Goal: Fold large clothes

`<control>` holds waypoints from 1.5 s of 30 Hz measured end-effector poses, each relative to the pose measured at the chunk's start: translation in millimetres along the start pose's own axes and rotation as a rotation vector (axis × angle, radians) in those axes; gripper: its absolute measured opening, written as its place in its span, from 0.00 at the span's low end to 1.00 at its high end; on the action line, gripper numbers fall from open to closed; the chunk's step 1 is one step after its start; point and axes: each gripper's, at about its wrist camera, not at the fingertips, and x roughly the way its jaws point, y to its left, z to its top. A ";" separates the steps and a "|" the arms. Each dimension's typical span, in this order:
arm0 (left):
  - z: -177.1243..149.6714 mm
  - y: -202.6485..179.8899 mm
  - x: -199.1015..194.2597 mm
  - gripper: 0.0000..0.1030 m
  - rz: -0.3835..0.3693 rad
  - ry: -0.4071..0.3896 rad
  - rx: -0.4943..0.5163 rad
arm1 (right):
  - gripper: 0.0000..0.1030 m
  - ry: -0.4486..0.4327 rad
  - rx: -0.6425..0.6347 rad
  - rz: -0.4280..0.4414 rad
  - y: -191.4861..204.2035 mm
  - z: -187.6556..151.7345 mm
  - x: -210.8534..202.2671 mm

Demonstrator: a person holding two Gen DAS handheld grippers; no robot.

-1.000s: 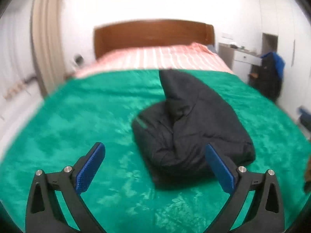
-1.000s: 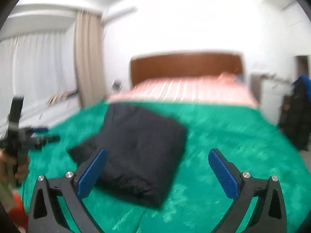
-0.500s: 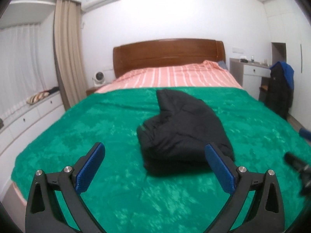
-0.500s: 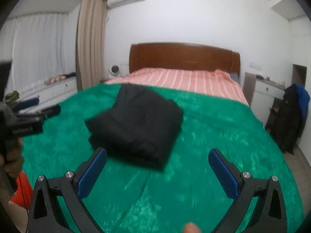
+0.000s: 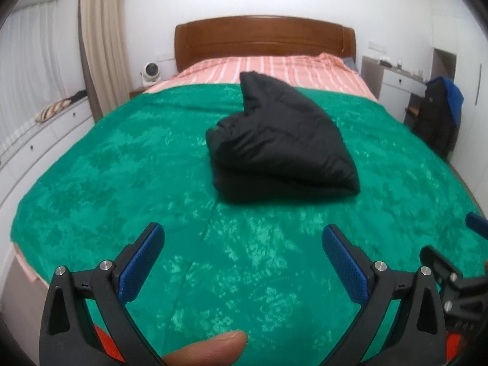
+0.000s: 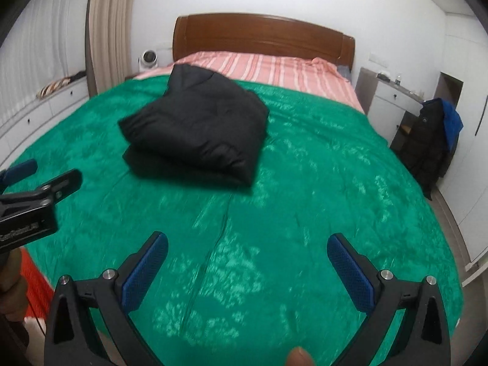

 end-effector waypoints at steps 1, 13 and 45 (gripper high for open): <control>-1.9 -0.6 1.0 1.00 0.000 0.005 -0.001 | 1.00 0.007 -0.008 -0.003 1.7 -1.4 -0.6; -15.9 -8.9 -2.6 1.00 0.001 0.033 0.041 | 1.00 0.036 -0.029 -0.049 10.5 -14.5 0.5; -9.4 -12.9 -38.4 1.00 -0.008 0.063 0.080 | 1.00 0.008 -0.009 -0.010 9.0 -4.8 -36.0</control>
